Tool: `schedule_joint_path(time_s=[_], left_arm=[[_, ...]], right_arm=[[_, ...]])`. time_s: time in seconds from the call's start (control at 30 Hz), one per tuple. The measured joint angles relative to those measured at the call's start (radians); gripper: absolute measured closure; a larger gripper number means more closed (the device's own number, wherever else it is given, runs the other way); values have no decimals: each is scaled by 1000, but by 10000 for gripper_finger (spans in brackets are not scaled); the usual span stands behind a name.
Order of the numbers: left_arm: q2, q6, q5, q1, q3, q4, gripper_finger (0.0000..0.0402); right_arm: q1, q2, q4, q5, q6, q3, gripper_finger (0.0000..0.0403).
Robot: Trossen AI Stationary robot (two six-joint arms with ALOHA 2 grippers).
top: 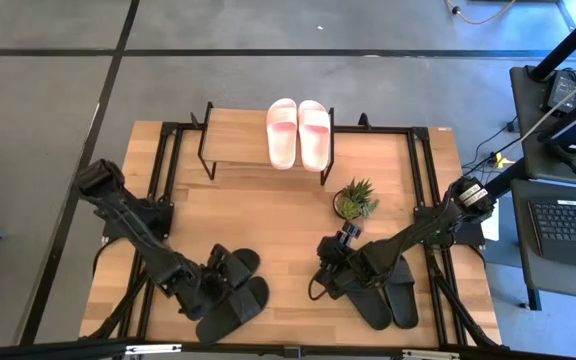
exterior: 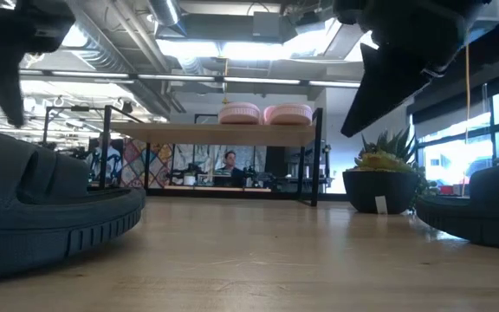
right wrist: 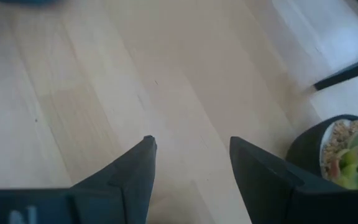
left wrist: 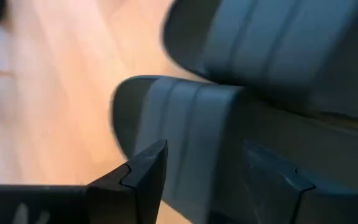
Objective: Pick and place slides into the shelf
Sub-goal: Put the black slide under the shelf
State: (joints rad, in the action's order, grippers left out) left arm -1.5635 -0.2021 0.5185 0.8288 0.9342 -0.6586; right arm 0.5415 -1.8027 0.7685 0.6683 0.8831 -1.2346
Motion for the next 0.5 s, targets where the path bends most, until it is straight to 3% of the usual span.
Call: schedule_joint_path(time_s=[0.1,0.37,0.5], left_arm=[[-24,2,50,-7,0,-4,212],[-87,2,43,-20,0,-6,212],[-93,2,54,-19,0,-7,235]], right_arm=[[0,0,8,-18,7,0,197],[0,0,12,-19,40,0,197],[0,0,12,-19,51,0,197]])
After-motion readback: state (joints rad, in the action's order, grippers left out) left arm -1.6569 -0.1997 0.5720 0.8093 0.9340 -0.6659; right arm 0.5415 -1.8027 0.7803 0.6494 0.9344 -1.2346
